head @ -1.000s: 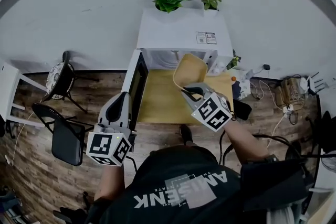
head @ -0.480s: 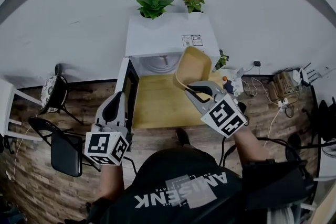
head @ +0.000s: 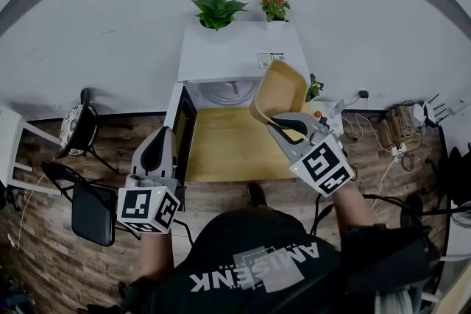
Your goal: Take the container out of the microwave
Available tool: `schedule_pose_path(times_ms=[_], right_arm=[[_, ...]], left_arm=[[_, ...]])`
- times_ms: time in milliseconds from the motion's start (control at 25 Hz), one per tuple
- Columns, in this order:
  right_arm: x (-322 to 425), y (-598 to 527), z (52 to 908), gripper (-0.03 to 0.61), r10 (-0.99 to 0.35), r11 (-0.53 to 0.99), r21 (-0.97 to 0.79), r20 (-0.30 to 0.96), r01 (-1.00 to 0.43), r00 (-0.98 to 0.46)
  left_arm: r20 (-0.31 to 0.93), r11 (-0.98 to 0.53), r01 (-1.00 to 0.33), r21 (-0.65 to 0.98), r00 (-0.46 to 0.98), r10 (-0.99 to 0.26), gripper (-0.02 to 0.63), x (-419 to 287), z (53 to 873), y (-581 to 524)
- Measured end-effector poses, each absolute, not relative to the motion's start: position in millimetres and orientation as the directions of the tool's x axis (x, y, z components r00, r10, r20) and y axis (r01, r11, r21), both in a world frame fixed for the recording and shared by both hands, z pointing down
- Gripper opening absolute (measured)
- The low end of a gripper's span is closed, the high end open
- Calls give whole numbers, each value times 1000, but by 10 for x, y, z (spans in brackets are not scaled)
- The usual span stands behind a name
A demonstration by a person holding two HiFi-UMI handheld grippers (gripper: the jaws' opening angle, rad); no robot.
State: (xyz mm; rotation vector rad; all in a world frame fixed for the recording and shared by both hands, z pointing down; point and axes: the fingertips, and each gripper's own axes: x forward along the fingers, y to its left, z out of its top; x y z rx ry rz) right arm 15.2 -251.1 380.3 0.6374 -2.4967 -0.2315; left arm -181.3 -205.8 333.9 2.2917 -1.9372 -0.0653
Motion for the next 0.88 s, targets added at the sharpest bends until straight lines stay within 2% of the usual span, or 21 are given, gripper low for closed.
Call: schedule_pose_path(times_ms=[880], right_arm=[[175, -2600, 3751, 25, -509, 860, 310, 450, -406, -733]], left_arm=[[76, -155, -981, 120, 165, -983, 2, -1815, 3375, -2085]])
